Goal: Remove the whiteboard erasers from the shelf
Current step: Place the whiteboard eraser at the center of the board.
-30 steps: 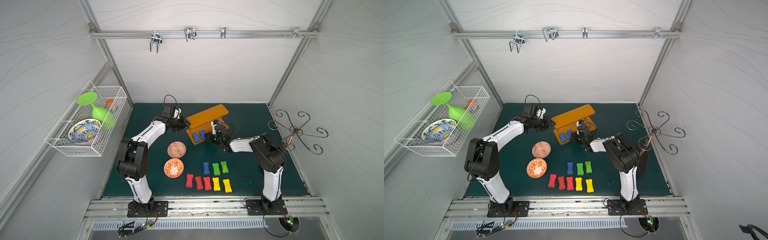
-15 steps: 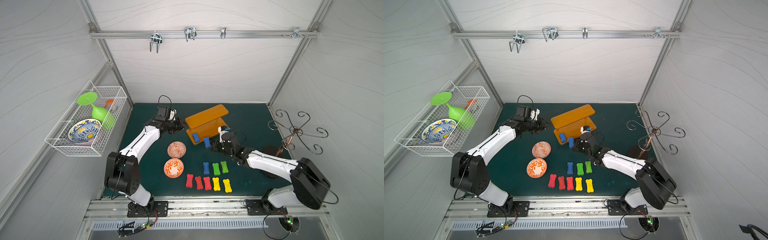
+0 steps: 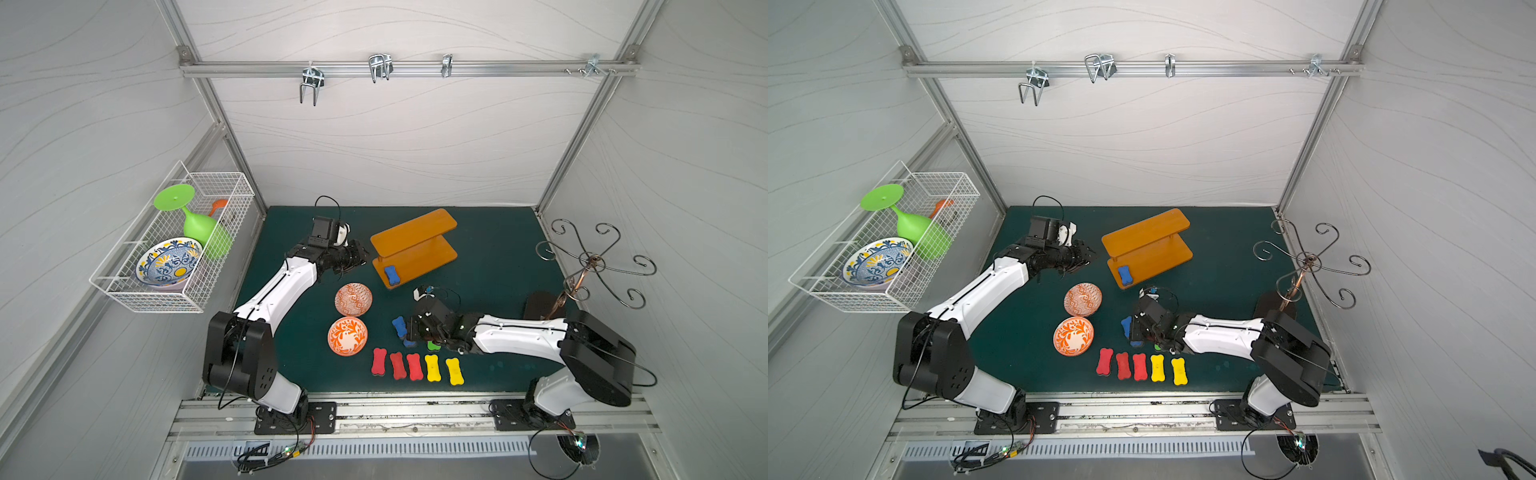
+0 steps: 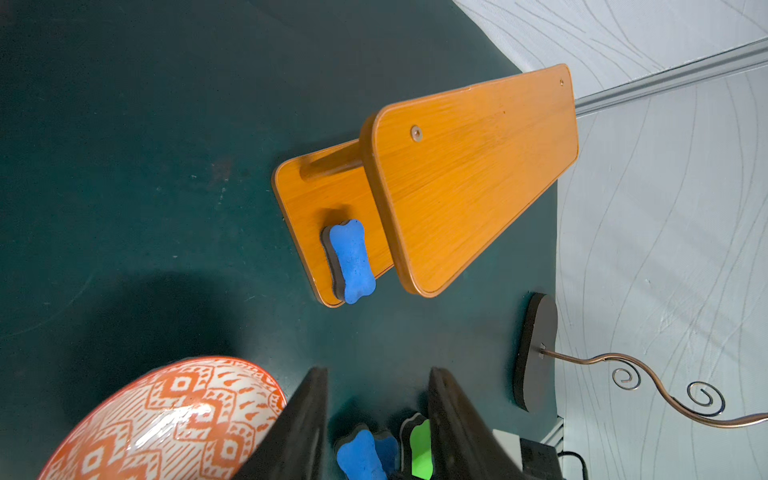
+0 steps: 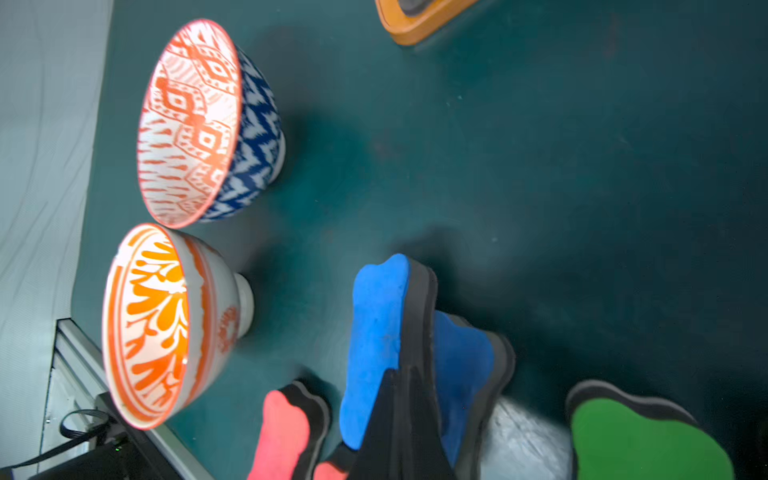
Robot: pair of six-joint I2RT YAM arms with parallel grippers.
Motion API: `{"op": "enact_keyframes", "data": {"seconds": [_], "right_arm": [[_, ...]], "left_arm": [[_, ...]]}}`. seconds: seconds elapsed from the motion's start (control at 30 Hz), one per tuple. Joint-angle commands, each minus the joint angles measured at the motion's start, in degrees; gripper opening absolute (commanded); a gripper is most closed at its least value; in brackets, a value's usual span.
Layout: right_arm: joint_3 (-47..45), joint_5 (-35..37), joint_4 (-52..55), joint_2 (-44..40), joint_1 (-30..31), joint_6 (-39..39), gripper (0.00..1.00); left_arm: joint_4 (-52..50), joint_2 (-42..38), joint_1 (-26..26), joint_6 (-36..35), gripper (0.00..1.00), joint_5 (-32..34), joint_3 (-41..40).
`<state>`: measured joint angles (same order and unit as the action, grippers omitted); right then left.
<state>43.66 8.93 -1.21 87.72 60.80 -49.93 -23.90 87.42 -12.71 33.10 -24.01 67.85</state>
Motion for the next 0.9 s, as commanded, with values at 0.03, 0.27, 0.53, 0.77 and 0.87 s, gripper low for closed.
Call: {"op": "enact_keyframes", "data": {"seconds": [0.03,0.27,0.53,0.77,0.87], "right_arm": [[1.8,-0.5,3.1,1.7,0.8,1.0,0.0],[3.0,-0.1,5.0,1.5,1.4,2.3,0.0],[6.8,0.1,9.3,3.3,3.9,5.0,0.0],[7.0,-2.2,11.8,4.4,4.2,5.5,0.02],[6.9,-3.1,13.0,4.5,4.2,5.7,0.04]], "left_arm": [[0.8,0.1,1.2,-0.9,0.43,-0.6,0.4],[1.3,0.2,1.5,-0.8,0.43,-1.0,0.2],[1.1,-0.1,1.7,-0.9,0.43,-0.9,0.1],[1.1,-0.1,1.9,-1.0,0.43,-1.1,0.2],[1.1,-0.1,2.0,-1.0,0.43,-1.2,0.2]]}}
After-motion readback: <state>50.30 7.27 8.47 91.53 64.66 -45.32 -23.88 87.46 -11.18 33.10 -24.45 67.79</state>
